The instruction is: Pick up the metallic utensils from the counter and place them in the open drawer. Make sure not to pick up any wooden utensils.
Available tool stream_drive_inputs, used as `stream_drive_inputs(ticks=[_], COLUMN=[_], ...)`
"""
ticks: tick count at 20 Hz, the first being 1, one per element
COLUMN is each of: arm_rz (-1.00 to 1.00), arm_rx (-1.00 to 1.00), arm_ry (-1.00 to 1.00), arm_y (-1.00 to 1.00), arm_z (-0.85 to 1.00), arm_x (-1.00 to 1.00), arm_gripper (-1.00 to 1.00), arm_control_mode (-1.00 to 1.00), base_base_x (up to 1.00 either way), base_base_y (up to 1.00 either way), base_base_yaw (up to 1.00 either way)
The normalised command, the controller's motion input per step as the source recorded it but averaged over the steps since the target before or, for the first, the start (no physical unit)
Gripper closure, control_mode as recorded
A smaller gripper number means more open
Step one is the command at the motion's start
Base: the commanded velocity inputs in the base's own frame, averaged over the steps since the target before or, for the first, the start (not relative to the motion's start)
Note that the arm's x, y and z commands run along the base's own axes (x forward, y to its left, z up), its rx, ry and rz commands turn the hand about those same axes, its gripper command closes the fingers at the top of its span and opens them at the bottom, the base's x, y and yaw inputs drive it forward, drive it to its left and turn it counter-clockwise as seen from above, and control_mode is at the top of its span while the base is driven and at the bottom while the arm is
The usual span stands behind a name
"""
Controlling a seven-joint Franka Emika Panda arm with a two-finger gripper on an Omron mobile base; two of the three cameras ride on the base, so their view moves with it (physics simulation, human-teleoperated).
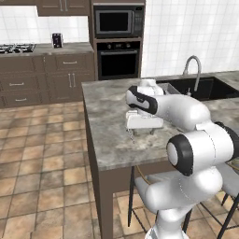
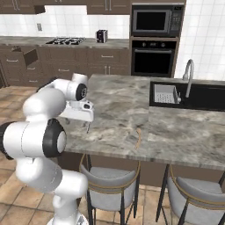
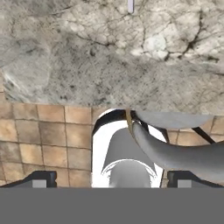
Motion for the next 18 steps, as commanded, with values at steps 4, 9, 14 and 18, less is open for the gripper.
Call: stream_drive_inputs(ticks=[4,9,14,18], arm_rz=[0.10,0.03,0.00,0.00], arm_rx=[0.00,0.00,0.00,0.00], arm_ry=[0.00,0.00,0.00,-0.03], arm_y=[0.00,0.00,0.00,0.00], arm_z=[-0.42,-0.39,-0.34,-0.34], arm_x=[0.49,0.54,0.58,0.57], arm_gripper=[-1.00,-1.00,-1.00,-1.00], arm_control_mode=[-1.00,-1.00,-1.00,-1.00], base_base_x=[0.00,0.00,0.00,0.00], base_base_y=[0.00,0.00,0.00,0.00], base_base_yaw=[0.00,0.00,0.00,0.00])
